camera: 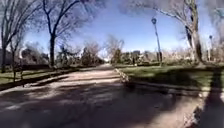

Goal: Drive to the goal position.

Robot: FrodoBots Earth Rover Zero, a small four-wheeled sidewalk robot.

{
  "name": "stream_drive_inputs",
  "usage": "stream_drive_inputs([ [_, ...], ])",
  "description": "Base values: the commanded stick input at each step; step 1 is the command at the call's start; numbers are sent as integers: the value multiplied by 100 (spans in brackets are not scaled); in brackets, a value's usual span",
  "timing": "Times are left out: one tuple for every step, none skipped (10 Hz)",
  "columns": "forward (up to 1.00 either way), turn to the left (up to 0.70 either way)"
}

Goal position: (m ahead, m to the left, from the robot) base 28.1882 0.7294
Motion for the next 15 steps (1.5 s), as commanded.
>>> stream_drive_inputs([
  [100, 0],
  [100, 0],
  [100, 38],
  [100, 40],
  [100, 27],
  [100, 13],
  [100, 3],
  [100, 0],
  [100, 0],
  [100, 0],
  [100, 0],
  [100, 0],
  [100, 0],
  [100, 16],
  [100, 40],
])
